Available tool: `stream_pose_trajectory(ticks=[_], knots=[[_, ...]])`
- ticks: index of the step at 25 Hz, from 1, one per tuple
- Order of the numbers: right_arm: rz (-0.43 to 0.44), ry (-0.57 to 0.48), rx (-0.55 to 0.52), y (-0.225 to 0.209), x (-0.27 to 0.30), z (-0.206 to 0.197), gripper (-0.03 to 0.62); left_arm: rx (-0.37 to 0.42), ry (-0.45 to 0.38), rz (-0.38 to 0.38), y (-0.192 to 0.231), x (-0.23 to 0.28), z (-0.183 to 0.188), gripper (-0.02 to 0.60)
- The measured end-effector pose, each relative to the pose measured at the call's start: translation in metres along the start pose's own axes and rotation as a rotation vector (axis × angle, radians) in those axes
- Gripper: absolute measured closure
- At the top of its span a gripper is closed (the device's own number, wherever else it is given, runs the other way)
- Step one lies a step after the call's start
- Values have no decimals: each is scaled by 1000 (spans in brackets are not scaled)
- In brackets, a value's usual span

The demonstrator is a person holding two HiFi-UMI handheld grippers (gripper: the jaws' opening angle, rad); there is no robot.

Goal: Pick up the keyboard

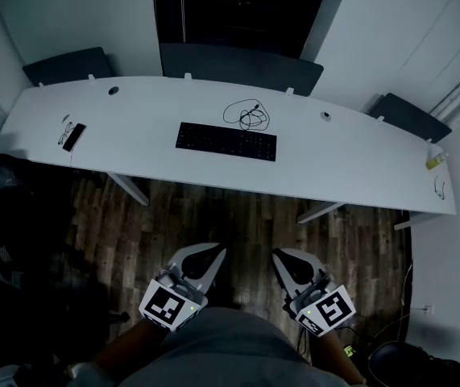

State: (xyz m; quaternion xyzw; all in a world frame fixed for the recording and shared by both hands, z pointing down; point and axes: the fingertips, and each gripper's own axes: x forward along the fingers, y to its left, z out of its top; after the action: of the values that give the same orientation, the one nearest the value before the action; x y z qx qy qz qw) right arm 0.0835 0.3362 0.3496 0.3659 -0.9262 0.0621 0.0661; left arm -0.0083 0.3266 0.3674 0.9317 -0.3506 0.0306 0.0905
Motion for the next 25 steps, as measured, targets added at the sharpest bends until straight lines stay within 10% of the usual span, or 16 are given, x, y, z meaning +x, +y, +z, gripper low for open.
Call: stream_pose_trajectory(ticks=[18,25], knots=[[-9,66,3,-23,91,-5,588,96,34,-82,88,9,-6,578],[15,71,27,-49,121,-11,588,18,57,-3,115,20,-6,577]])
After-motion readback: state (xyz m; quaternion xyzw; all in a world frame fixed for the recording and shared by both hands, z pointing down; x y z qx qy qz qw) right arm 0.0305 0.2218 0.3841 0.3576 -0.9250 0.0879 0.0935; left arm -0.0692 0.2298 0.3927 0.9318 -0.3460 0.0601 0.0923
